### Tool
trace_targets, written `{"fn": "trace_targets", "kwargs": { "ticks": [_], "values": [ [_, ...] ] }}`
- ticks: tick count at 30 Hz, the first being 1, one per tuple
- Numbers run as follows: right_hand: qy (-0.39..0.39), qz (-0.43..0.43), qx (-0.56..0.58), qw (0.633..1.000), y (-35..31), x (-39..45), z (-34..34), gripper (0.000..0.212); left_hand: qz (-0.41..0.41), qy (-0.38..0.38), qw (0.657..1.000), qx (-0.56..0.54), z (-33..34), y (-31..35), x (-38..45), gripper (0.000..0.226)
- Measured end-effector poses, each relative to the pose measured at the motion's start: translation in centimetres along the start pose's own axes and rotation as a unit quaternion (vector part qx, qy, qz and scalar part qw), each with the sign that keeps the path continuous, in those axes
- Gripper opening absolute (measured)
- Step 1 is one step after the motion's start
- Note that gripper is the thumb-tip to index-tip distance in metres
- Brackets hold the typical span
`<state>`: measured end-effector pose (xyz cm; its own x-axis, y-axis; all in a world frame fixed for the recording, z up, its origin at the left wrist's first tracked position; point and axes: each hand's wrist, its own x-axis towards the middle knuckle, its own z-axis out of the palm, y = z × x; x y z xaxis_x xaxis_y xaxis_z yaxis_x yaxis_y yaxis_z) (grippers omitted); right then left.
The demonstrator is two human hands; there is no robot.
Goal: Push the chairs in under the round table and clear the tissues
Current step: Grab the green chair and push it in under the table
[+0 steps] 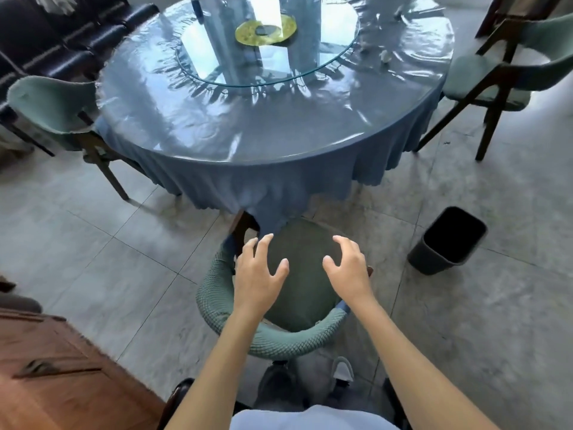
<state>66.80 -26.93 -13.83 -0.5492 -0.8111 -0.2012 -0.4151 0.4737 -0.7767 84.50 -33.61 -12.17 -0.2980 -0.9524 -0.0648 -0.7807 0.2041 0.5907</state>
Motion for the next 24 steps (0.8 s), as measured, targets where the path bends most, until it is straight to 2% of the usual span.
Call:
{"fn": "trace_targets", "kwargs": {
  "ticks": [3,5,7,8,11,13,14,16,20,24],
  "values": [
    [0.003,0.153,0.077,0.985,1.3,-1.3,3.1,0.049,-0.018,-0.032,0.999,0.010,0.5,-3.7,-0.8,0.061],
    [0.015,0.279,0.162,0.947,2.5,-2.5,5.6,0.038,-0.028,-0.055,0.997,0.045,0.6,-6.5,-1.4,0.061],
    [0.036,0.366,0.204,0.907,4.1,-4.2,8.4,0.019,-0.048,-0.071,0.994,0.074,0.7,-9.2,-1.9,0.062],
    [0.044,0.398,0.215,0.891,4.7,-5.2,9.6,0.024,-0.057,-0.077,0.992,0.087,0.8,-10.6,-2.2,0.063],
    [0.053,0.480,0.237,0.843,5.2,-7.8,12.8,0.063,-0.083,-0.100,0.985,0.113,0.8,-13.7,-2.5,0.068],
    [0.042,0.535,0.315,0.783,5.1,-9.1,14.2,0.068,-0.120,-0.112,0.980,0.113,0.7,-15.3,-2.6,0.075],
    [0.036,0.551,0.358,0.753,4.9,-9.5,14.8,0.066,-0.145,-0.113,0.978,0.101,0.7,-16.2,-2.5,0.078],
    [0.028,0.560,0.415,0.717,4.5,-10.2,15.8,0.062,-0.200,-0.109,0.973,0.042,0.5,-17.4,-2.6,0.085],
    [0.041,0.550,0.482,0.681,3.8,-11.0,17.9,0.050,-0.260,-0.120,0.954,-0.082,0.4,-18.7,-3.0,0.097],
    [0.079,0.557,0.491,0.665,2.9,-11.4,18.9,0.075,-0.319,-0.139,0.922,-0.171,1.1,-19.8,-2.6,0.119]
  ]
}}
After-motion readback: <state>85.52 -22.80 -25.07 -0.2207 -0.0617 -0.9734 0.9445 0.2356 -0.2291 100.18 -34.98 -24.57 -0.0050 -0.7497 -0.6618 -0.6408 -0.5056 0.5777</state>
